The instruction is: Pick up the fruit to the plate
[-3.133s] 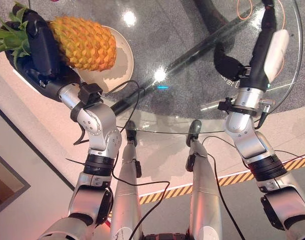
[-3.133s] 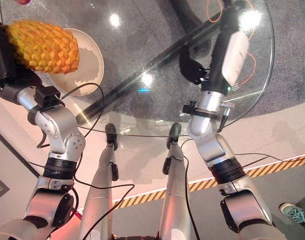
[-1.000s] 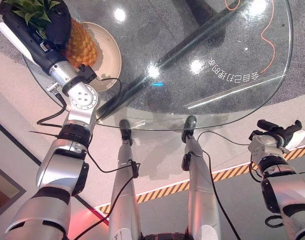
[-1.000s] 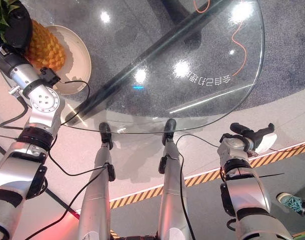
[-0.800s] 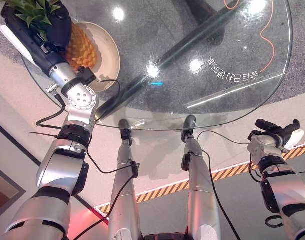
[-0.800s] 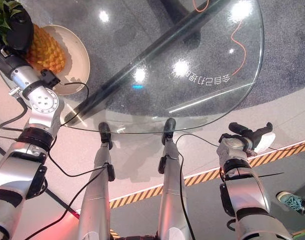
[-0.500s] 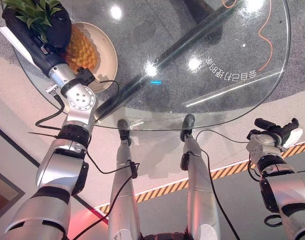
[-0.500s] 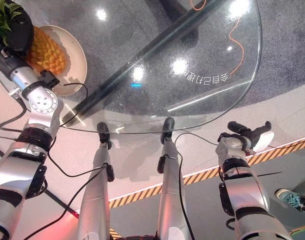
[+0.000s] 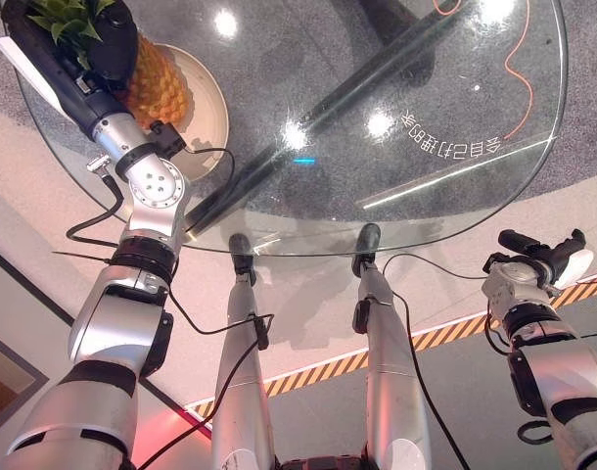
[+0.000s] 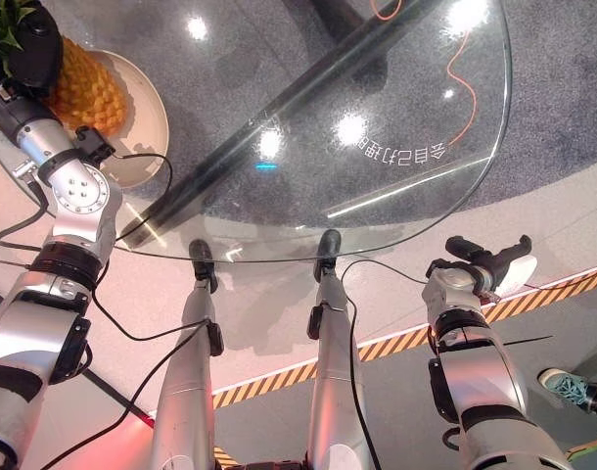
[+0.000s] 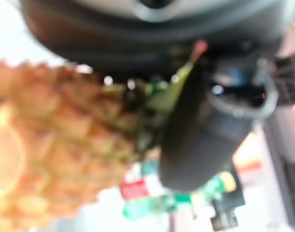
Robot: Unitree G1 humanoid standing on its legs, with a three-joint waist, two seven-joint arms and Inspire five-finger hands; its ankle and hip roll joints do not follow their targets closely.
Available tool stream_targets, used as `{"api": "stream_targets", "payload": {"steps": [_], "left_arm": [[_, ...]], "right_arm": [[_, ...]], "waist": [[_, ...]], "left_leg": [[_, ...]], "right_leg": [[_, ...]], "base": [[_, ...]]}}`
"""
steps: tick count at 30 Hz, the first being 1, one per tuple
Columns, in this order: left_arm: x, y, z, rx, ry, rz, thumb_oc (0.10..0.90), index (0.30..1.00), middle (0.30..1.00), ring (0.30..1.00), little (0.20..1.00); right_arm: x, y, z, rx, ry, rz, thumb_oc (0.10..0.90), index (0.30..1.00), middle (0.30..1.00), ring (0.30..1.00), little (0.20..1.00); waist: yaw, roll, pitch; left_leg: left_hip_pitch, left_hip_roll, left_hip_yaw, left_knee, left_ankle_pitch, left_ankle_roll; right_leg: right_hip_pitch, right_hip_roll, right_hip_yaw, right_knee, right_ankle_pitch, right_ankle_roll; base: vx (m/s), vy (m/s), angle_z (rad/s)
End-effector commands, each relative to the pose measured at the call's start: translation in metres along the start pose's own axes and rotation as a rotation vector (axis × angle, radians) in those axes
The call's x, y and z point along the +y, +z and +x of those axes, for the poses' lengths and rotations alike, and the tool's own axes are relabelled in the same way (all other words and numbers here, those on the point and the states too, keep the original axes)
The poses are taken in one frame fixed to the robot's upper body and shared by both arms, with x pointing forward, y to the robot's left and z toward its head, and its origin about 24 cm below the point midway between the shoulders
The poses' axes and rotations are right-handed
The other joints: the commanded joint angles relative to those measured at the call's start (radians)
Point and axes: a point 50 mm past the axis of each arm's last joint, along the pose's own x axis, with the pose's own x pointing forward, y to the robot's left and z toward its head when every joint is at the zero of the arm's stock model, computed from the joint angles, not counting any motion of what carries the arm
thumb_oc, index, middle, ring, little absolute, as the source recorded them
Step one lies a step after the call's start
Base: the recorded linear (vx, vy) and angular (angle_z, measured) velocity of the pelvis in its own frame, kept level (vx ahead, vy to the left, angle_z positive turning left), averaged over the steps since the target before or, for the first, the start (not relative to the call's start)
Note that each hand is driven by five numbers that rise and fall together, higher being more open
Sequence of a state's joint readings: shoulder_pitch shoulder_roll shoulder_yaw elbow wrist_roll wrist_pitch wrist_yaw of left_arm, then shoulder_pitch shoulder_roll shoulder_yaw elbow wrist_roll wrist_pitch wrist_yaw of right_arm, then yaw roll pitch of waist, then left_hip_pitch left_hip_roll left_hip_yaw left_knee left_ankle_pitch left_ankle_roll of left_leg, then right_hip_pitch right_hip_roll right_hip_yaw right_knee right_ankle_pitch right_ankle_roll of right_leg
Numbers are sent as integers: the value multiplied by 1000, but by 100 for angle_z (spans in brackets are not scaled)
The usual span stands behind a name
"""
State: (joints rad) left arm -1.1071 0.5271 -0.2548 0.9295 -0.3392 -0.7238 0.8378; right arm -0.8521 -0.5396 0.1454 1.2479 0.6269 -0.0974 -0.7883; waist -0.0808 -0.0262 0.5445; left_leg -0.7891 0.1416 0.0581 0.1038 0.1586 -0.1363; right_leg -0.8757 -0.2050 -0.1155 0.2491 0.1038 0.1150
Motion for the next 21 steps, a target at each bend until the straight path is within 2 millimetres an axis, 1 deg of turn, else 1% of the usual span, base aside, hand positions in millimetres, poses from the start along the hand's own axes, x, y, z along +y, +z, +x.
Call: {"api": "stream_targets", "payload": {"steps": [1,4,11,12,13,14,15,16,17,21], "left_arm": [[-3,56,41,-254,43,-144,443,594,594,594,543],[-4,56,39,-257,29,-146,446,596,596,596,546],[-4,56,36,-271,12,-152,479,625,625,625,579],[-3,54,35,-267,11,-150,498,641,641,641,598],[-4,56,35,-272,9,-153,504,646,646,646,604],[-4,55,34,-274,6,-150,531,669,669,669,631],[-4,54,32,-277,-1,-146,591,721,721,721,691],[-5,55,32,-282,-2,-148,591,721,721,721,691],[-5,55,31,-283,-9,-147,605,733,733,733,705],[-6,57,29,-296,-14,-153,619,745,745,745,719]], "right_arm": [[-24,-4,12,-43,-110,-57,800,900,900,900,900],[-24,-3,13,-46,-113,-53,800,900,900,900,900],[-24,-3,13,-46,-117,-45,800,900,900,900,900],[-25,-5,13,-45,-118,-49,800,900,900,900,900],[-24,-3,13,-46,-118,-44,800,900,900,900,900],[-25,-3,13,-46,-118,-44,800,900,900,900,900],[-25,-5,13,-46,-120,-47,800,900,900,900,900],[-25,-4,13,-47,-120,-43,800,900,900,900,900],[-26,-5,13,-46,-123,-46,800,900,900,900,900],[-26,-3,13,-50,-126,-40,800,900,900,900,900]], "waist": [[26,-31,-24],[29,-30,-24],[34,-26,-24],[36,-25,-24],[35,-24,-24],[36,-23,-24],[39,-21,-24],[38,-21,-24],[41,-19,-24],[44,-17,-24]], "left_leg": [[-31,-12,13,101,-127,-5],[-25,-11,12,100,-137,-6],[-35,-17,10,99,-128,-3],[-27,-15,10,102,-137,-4],[-36,-17,9,101,-129,-2],[-35,-18,9,102,-131,-2],[-30,-16,9,103,-138,-3],[-37,-18,8,102,-131,-2],[-31,-18,7,102,-138,-3],[-38,-23,7,98,-130,-1]], "right_leg": [[48,34,-29,-58,-41,24],[53,33,-31,-58,-46,27],[46,26,-33,-64,-35,28],[53,27,-33,-60,-43,29],[45,25,-33,-62,-35,29],[46,26,-34,-60,-37,28],[49,27,-34,-56,-45,29],[44,26,-34,-58,-39,28],[50,27,-35,-56,-46,29],[43,23,-37,-61,-36,30]], "base": [[0,0,0],[0,0,0],[0,0,0],[0,0,0],[0,0,0],[0,0,0],[0,0,0],[0,0,0],[0,0,0],[6,1,4]]}}
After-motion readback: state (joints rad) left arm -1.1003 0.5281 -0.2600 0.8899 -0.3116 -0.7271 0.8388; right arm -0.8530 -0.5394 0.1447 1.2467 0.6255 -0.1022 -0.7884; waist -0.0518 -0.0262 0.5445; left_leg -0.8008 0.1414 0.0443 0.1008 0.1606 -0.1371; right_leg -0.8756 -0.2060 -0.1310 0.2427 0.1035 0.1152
